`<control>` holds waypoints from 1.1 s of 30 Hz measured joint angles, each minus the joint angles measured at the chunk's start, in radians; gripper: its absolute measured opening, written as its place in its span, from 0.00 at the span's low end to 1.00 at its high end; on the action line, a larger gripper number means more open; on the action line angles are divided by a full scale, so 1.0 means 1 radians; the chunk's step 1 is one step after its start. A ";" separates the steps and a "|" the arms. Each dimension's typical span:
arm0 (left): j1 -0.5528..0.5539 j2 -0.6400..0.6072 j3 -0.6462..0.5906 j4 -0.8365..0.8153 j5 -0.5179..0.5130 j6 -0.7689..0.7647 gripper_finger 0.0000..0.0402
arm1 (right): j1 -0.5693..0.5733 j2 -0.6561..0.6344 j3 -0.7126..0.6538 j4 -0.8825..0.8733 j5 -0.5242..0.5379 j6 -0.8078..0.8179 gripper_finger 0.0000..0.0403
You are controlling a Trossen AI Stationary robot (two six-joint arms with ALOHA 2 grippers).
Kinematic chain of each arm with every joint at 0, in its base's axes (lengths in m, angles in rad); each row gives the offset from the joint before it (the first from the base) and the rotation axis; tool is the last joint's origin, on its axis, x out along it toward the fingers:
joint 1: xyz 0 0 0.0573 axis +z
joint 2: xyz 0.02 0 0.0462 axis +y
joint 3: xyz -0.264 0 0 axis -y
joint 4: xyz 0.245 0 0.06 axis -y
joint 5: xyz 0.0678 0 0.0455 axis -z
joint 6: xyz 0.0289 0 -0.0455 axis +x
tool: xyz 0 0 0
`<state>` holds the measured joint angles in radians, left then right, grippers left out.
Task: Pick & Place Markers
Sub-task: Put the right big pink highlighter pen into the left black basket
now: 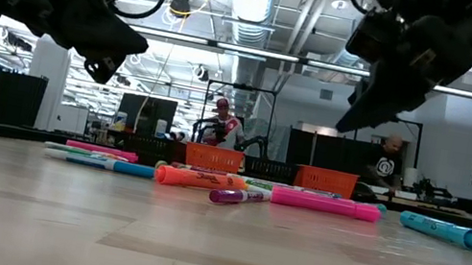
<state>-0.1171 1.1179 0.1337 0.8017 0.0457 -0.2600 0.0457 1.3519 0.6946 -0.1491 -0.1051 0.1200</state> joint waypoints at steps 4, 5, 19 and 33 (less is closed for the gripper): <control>0.013 0.000 0.000 0.000 0.000 0.002 0.04 | -0.002 0.040 0.011 0.000 0.000 -0.007 0.22; 0.017 0.000 0.000 0.000 0.000 0.002 0.04 | -0.002 0.048 0.012 0.001 0.001 -0.018 0.24; 0.019 0.000 0.000 0.000 0.000 0.001 0.04 | 0.006 0.188 0.012 0.006 0.091 -0.023 0.27; 0.019 0.000 0.000 0.000 0.000 0.001 0.04 | 0.006 0.255 0.011 0.007 0.109 -0.026 0.27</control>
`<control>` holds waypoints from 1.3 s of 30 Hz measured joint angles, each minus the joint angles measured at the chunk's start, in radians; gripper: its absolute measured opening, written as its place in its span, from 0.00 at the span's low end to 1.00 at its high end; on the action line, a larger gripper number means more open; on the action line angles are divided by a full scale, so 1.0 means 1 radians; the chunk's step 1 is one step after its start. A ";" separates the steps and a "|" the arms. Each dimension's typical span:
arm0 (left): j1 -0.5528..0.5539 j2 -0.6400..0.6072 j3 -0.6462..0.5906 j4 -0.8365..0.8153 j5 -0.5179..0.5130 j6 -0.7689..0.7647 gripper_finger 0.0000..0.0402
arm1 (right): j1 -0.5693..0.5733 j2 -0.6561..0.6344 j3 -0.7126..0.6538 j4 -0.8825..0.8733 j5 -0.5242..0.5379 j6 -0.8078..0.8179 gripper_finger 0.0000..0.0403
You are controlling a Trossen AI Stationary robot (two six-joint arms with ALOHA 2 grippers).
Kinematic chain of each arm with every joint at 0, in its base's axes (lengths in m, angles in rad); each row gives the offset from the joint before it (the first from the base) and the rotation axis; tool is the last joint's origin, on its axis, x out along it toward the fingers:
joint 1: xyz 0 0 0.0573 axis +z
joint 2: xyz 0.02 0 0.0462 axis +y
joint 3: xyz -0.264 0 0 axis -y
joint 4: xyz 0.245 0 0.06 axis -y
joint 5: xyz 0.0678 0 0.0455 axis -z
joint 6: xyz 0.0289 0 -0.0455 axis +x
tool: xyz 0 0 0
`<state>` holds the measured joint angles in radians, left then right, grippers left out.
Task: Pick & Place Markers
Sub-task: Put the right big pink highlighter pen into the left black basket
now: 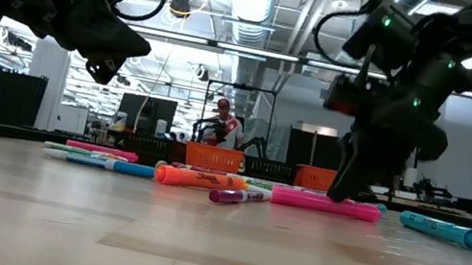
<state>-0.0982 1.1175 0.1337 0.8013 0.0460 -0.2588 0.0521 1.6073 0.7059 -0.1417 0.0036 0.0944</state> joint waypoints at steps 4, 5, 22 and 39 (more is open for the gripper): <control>0.000 0.000 0.000 0.000 0.000 0.000 0.04 | 0.000 0.047 0.001 0.025 0.000 0.001 0.27; 0.000 0.000 0.000 0.000 0.000 0.000 0.04 | 0.000 0.056 0.003 0.028 0.001 0.001 0.27; 0.000 0.000 0.000 0.000 0.000 0.000 0.04 | 0.000 0.030 -0.002 0.011 -0.007 0.003 0.16; 0.000 0.000 0.000 0.000 0.000 0.000 0.04 | 0.019 0.029 0.098 -0.082 -0.090 0.008 0.17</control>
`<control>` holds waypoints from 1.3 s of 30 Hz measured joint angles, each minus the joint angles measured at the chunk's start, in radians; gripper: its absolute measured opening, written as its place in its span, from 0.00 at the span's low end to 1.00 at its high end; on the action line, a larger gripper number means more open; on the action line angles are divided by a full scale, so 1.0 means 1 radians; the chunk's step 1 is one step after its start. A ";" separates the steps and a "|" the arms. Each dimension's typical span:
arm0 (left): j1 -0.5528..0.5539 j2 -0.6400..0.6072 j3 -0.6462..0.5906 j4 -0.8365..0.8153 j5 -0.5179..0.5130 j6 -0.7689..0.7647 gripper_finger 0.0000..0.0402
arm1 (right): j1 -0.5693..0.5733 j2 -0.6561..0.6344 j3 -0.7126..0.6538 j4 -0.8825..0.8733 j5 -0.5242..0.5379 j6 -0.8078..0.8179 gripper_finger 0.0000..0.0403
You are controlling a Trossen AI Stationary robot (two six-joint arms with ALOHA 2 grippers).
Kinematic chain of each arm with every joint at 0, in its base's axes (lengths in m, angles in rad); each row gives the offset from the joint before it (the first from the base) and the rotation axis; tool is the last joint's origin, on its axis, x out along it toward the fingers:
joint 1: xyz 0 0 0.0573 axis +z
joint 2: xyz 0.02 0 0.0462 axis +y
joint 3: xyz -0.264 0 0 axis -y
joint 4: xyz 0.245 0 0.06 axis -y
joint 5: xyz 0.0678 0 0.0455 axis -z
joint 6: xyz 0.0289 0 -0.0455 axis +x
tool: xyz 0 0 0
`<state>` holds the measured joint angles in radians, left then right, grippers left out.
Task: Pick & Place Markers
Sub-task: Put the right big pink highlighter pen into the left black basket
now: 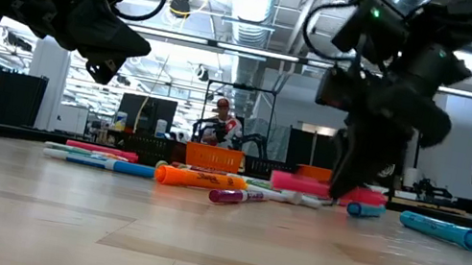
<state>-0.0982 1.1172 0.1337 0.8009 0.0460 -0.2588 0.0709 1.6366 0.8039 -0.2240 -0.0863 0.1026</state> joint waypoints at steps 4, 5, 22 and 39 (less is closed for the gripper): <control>0.000 0.000 0.000 0.000 0.000 0.000 0.04 | 0.017 -0.001 0.071 -0.063 0.001 -0.023 0.17; 0.000 0.000 0.000 0.000 0.000 0.000 0.04 | 0.022 -0.001 0.090 -0.075 0.003 -0.029 0.17; 0.008 0.000 0.000 0.003 -0.001 0.000 0.04 | 0.023 -0.003 0.371 -0.066 0.008 -0.136 0.17; 0.021 0.000 0.000 0.088 -0.061 0.281 0.18 | 0.016 0.003 0.383 0.064 0.008 -0.148 0.17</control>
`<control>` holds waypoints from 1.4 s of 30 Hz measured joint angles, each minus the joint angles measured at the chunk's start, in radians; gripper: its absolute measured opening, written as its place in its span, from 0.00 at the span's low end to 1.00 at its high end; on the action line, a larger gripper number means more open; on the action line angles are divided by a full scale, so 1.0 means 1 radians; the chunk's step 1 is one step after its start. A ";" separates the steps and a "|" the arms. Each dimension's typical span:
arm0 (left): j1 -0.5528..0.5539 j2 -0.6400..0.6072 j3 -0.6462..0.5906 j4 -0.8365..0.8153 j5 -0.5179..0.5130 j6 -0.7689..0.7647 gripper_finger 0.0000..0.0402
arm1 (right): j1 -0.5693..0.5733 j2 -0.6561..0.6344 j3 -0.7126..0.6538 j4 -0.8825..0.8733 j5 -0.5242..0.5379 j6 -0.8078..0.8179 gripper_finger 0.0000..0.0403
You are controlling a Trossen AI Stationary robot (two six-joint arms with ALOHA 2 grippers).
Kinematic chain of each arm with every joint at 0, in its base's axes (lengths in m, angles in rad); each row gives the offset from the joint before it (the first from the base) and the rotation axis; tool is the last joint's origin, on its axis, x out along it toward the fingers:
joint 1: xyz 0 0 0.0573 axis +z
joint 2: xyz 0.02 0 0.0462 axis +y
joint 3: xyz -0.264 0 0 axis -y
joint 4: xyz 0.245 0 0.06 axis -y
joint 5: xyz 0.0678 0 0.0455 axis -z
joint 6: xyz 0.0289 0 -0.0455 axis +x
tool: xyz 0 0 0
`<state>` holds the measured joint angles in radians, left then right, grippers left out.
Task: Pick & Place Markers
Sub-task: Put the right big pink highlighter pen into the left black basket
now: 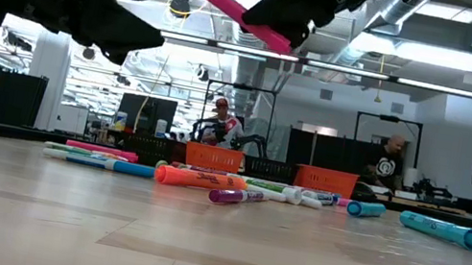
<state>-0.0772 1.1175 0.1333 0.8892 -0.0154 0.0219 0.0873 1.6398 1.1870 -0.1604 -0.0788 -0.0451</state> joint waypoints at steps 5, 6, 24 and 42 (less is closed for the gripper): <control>-0.001 0.000 0.000 0.036 0.000 0.032 0.22 | -0.003 0.000 0.000 0.057 0.000 -0.010 0.17; -0.001 0.000 0.000 0.050 0.000 0.036 0.23 | -0.005 0.000 0.000 0.070 0.000 -0.015 0.17; -0.045 0.005 0.042 0.123 0.000 0.049 0.28 | -0.022 0.031 -0.001 0.209 -0.011 -0.009 0.17; -0.045 0.061 0.040 0.128 0.000 0.045 0.28 | -0.032 0.225 -0.001 0.449 -0.034 -0.035 0.17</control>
<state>-0.1223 1.1790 0.1738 1.0168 -0.0150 0.0673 0.0554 1.8648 1.1858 0.2890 -0.1131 -0.0799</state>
